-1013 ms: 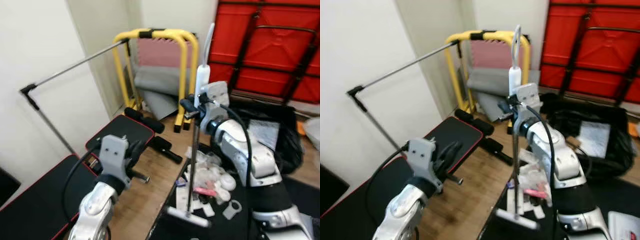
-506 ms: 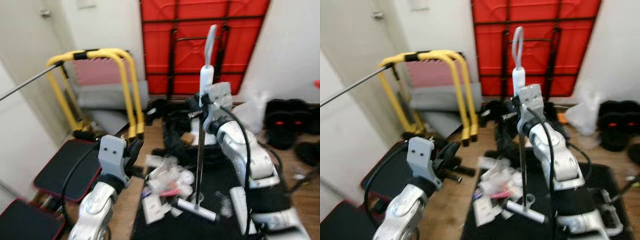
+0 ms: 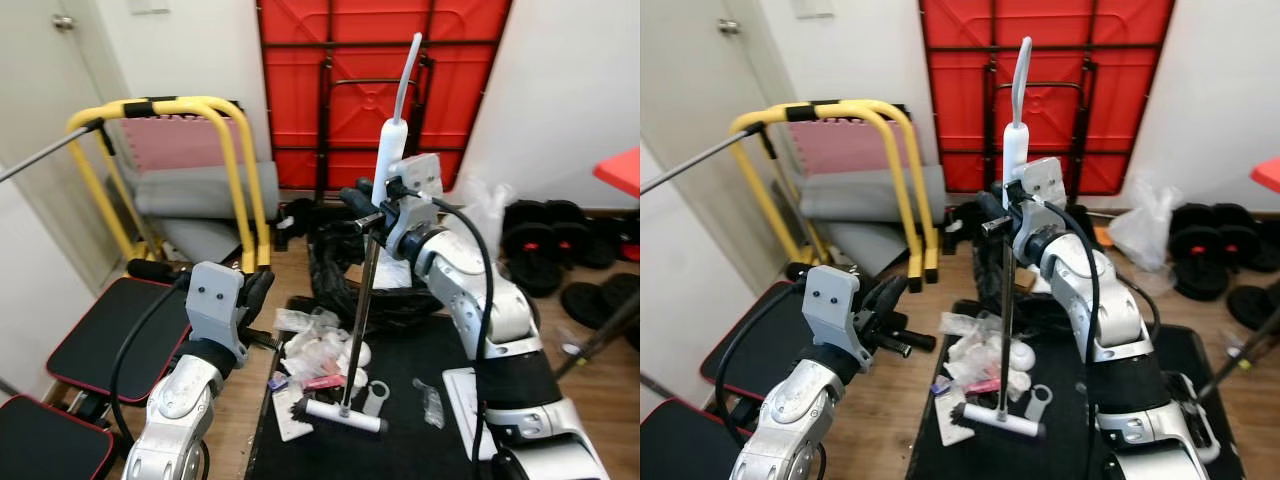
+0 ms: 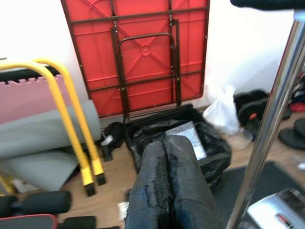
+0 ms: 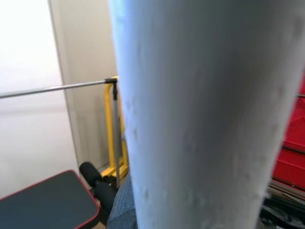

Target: Sweep floor

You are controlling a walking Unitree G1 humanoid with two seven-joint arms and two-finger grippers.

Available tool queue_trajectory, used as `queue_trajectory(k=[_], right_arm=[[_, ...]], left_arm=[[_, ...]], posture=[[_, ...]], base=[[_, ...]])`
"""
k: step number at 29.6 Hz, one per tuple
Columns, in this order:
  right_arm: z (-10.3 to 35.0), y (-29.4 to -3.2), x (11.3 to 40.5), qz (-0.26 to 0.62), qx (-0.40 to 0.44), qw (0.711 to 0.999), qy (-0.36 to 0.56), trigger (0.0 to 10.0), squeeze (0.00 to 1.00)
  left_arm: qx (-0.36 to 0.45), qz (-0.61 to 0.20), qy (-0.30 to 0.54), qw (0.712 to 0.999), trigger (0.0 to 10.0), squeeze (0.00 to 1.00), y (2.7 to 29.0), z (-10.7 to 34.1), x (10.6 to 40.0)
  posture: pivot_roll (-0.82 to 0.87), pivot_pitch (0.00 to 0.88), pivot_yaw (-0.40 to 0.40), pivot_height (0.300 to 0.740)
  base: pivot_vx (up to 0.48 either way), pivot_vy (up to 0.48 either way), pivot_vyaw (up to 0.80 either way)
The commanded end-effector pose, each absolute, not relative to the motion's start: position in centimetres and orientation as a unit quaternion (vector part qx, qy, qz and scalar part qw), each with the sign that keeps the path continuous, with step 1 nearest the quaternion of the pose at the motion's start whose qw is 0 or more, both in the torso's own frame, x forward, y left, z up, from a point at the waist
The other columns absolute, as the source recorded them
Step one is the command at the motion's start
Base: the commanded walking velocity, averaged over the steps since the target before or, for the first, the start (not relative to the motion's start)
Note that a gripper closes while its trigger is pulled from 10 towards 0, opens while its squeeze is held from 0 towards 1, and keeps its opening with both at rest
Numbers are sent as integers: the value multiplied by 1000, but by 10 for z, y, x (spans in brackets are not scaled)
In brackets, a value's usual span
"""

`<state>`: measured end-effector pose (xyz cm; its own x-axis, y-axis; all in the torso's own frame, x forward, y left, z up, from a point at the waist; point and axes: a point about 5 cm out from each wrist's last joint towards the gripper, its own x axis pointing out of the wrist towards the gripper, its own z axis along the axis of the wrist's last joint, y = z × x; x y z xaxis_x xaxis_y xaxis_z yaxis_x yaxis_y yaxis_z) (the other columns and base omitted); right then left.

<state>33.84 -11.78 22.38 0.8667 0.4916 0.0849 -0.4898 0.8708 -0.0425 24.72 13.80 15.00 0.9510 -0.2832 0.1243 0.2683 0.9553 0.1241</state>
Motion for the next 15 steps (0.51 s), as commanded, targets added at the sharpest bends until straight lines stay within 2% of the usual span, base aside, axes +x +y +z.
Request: queue_trajectory(k=[1,2,3,4,5,6,8,15], right_arm=[[231,-117,340,265,-13,963,-58,10000,0],[234,-115,340,281,-7,958,-61,10000,0],[237,-112,340,301,3,952,-61,10000,0],[237,-112,340,301,3,952,-61,10000,0],[240,-107,339,325,6,944,-60,10000,0],[244,-101,338,355,7,933,-57,10000,0],[247,-95,337,383,5,922,-53,10000,0],[248,-81,341,419,18,908,-14,10000,0]], left_arm=[[65,-134,-68,986,10000,0,140,150,249],[92,-148,-68,982,10000,0,138,150,248],[89,-182,-73,977,10000,176,134,150,245],[89,-182,-73,977,10000,176,134,150,245],[105,-235,-68,964,10000,1000,125,148,240],[145,-279,-56,947,10000,1000,118,144,237],[195,-316,-41,928,10000,1000,112,138,235],[181,-322,-51,928,10000,1000,107,143,243]], posture=[[-34,7,-24,740],[-32,8,-22,740],[-32,8,-22,740],[-32,8,-22,740],[-32,8,-22,740],[-29,5,-20,740],[-21,5,-24,740],[-15,2,-30,740]], base=[[0,0,0],[0,0,0],[0,0,0],[0,0,0],[0,0,0],[0,0,0],[0,0,0],[0,0,0]])
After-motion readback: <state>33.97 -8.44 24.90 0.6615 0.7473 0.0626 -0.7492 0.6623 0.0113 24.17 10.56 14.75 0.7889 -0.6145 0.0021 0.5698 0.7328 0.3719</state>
